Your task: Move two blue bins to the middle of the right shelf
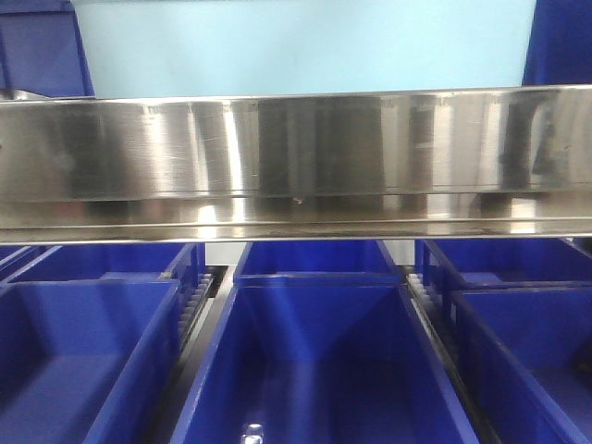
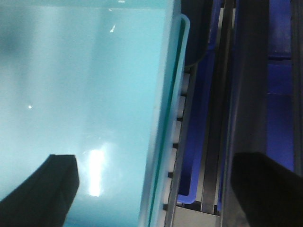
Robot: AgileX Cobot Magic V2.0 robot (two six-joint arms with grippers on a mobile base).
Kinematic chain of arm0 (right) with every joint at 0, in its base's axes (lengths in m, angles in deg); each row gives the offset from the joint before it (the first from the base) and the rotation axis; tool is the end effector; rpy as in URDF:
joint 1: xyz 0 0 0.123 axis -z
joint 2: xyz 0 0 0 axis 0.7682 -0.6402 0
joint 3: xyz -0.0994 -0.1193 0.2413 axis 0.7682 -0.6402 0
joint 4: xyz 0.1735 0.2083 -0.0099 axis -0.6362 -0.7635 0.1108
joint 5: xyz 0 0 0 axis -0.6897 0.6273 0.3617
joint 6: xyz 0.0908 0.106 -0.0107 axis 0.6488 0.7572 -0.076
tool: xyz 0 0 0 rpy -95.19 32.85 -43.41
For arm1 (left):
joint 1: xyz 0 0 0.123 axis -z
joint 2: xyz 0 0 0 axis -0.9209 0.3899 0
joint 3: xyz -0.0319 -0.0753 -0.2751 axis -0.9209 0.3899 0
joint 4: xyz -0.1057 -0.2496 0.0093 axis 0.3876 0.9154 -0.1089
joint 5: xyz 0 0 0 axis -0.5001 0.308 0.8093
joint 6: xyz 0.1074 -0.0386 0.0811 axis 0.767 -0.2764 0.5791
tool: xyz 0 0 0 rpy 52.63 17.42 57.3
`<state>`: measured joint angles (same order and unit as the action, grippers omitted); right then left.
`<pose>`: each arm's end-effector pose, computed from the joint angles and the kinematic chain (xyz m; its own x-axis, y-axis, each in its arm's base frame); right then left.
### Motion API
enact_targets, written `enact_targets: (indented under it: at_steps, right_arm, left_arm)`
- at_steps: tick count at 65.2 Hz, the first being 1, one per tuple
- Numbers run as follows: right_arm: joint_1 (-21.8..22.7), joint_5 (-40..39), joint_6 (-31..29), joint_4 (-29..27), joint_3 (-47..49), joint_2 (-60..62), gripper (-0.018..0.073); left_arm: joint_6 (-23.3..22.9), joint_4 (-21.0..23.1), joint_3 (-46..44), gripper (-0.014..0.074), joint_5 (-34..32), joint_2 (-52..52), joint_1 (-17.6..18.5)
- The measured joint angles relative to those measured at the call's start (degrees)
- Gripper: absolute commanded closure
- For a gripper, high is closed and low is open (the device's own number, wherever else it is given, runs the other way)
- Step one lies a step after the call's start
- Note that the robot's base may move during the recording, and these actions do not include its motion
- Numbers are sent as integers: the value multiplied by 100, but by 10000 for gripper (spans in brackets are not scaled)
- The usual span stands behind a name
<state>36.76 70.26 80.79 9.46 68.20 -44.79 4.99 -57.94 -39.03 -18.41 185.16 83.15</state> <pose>0.3825 0.1189 0.3960 -0.7883 -0.0659 -0.6118 -0.2522 0.9415 0.2236 0.4238 -0.1140 0.4378 -0.6814 0.0430 -0.7306 0.1378 0.9880 -0.0704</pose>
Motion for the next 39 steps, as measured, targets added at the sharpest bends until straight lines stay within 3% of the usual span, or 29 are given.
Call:
enact_targets:
  at_steps: [12, 27, 39]
  right_arm:
    - [0, 163, -10, 0, 0, 92, 1]
    - [0, 195, -10, 0, -327, 92, 1]
    - [-141, -129, -10, 13, -460, 92, 1]
  left_arm:
    - [50, -26, 152, 118, -11, -167, 0]
    - [60, -26, 983, 118, 0, -167, 0]
    - [60, -26, 1439, 118, 0, -167, 0]
